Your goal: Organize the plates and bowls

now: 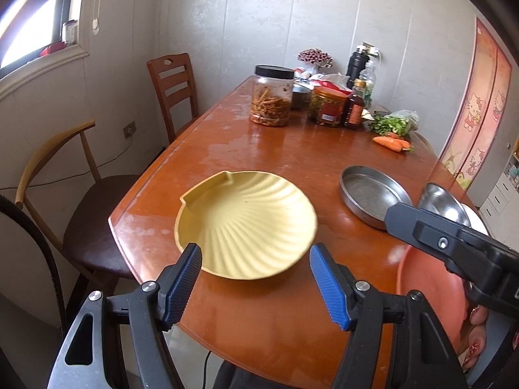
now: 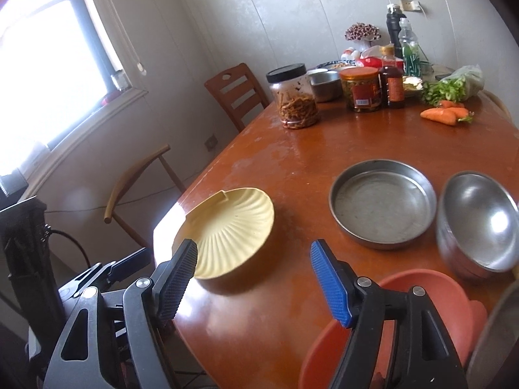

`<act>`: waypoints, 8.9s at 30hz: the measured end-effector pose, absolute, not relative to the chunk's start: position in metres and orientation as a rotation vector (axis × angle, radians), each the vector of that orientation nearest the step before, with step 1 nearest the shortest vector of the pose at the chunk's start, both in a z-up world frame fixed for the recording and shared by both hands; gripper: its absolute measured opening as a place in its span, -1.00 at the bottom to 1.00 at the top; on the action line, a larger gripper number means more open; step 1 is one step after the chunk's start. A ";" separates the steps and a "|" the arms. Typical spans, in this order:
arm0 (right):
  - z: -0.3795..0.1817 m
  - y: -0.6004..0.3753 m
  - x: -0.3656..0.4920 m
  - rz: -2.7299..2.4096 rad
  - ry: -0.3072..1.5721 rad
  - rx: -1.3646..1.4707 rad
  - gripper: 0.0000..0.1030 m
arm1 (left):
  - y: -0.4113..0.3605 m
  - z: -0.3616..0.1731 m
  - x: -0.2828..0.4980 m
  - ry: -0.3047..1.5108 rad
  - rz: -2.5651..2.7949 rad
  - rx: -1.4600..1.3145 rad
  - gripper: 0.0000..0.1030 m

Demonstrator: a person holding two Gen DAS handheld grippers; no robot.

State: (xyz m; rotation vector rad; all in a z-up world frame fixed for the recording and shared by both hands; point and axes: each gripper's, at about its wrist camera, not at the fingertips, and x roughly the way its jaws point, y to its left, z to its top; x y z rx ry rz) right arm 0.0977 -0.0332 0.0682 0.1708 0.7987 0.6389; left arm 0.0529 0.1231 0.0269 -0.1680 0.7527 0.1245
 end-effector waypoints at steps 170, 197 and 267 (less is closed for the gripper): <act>0.033 0.004 0.116 0.621 0.718 0.138 0.44 | 0.182 0.018 0.099 0.812 0.030 -0.188 -0.14; 0.002 -0.021 0.131 0.668 0.948 -0.010 0.44 | 0.118 0.026 0.071 0.808 -0.084 -0.130 -0.14; -0.010 -0.078 0.082 0.521 0.854 -0.116 0.10 | 0.051 -0.028 0.072 0.874 -0.088 -0.133 -0.33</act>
